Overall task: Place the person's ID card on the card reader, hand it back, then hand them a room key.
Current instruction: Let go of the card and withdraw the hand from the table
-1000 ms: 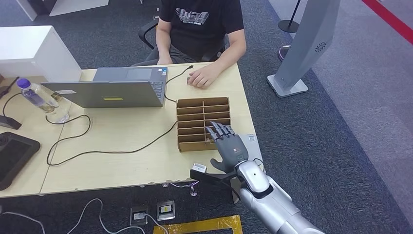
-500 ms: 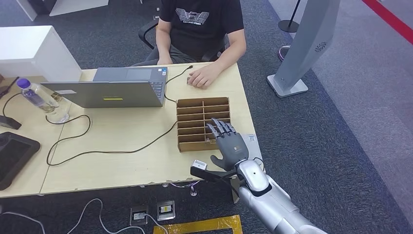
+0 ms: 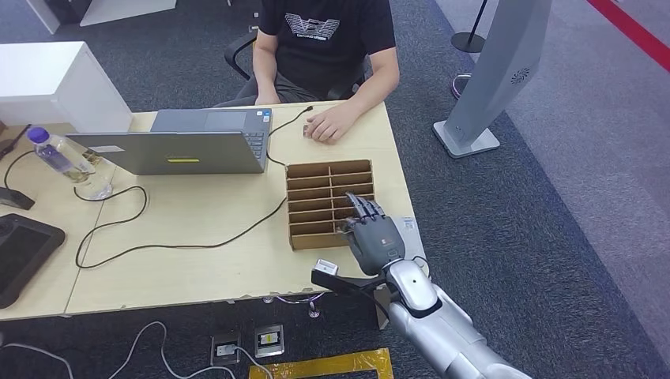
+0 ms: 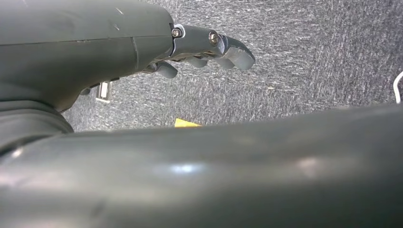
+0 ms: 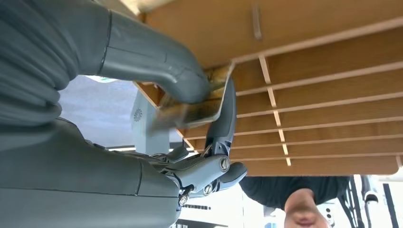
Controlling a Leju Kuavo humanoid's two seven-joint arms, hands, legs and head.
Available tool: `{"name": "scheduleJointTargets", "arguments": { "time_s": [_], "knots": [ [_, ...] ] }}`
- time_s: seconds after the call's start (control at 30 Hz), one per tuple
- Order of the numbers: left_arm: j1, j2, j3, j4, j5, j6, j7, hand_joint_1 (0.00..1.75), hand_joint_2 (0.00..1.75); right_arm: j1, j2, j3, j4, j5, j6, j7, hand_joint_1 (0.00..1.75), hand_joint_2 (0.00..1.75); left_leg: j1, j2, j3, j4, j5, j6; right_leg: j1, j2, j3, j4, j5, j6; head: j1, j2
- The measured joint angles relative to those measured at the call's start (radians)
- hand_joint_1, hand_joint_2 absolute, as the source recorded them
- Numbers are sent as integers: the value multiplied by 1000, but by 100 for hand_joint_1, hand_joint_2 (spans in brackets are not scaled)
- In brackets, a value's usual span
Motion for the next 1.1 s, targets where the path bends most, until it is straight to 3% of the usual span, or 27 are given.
{"name": "scheduleJointTargets", "arguments": {
  "time_s": [0.5,0.73,1.1],
  "knots": [
    [0,1,0,0,-1,-2,0,0,0,0,0,0,1,-17,1,-1,175,175,0,0,0,0,0,0,0,0,0,0,0,0,0,0],
    [0,3,-1,0,-2,-4,-2,0,0,-18,-2,-15,-46,10,-1,51,175,175,0,0,0,0,0,0,0,0,0,0,0,0,0,0],
    [1,11,-23,3,-22,-17,-34,0,0,-232,-25,-160,-340,2,49,-7,175,175,0,1,1,0,1,0,0,2,0,1,1,-1,0,0]
  ]
}}
